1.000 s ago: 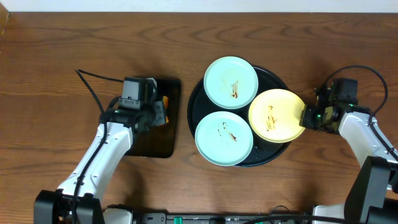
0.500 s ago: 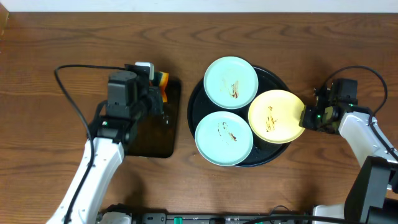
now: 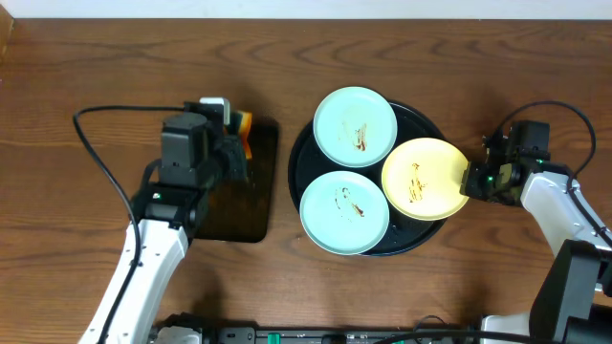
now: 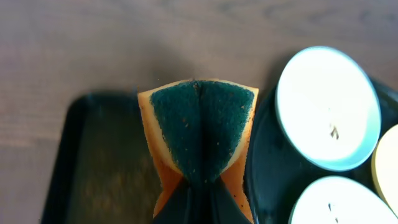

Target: Clean dirty plates on tray and stack at the side

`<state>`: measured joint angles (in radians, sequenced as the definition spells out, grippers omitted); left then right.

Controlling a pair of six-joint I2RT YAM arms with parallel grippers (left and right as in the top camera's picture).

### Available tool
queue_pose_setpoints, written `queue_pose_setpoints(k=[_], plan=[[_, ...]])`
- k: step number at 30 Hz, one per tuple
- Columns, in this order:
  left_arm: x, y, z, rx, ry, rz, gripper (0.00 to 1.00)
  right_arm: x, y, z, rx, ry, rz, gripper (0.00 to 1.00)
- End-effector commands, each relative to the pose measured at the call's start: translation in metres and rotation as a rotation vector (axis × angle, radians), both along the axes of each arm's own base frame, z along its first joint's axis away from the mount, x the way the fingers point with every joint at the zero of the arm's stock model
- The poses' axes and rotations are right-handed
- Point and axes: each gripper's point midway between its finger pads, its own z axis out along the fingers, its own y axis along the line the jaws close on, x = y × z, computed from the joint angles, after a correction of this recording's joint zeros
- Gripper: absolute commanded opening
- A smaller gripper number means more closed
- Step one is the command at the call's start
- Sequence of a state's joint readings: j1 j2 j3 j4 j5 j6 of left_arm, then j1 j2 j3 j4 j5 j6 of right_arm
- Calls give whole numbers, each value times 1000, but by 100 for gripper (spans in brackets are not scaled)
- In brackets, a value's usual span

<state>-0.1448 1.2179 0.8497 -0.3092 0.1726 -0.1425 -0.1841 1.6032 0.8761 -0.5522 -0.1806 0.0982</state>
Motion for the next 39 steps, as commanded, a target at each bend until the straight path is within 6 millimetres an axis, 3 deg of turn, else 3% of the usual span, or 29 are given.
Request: queue_pose_setpoints(k=[1, 5, 12, 20, 23, 29, 39], plan=[[-1, 5, -26, -60, 126, 111, 7, 2, -4, 2, -16, -3, -4, 1], [-9, -1, -68, -118, 298, 163, 7, 2, -3, 2, -16, -1, -4, 1], [-15, -9, -99, -158, 416, 217, 7, 0, -3, 2, -14, 7, -4, 1], [-23, -32, -134, -117, 509, 160, 8, -1, -3, 2, -14, 8, -4, 1], [-20, -39, -136, -123, 494, 139, 7, -1, -3, 2, -14, 8, -4, 1], [-1, -60, -120, -222, 412, 69, 8, -1, -3, 1, -13, 11, -4, 1], [2, -59, -114, -213, 385, 46, 7, -1, -3, 1, -13, 11, -4, 1]])
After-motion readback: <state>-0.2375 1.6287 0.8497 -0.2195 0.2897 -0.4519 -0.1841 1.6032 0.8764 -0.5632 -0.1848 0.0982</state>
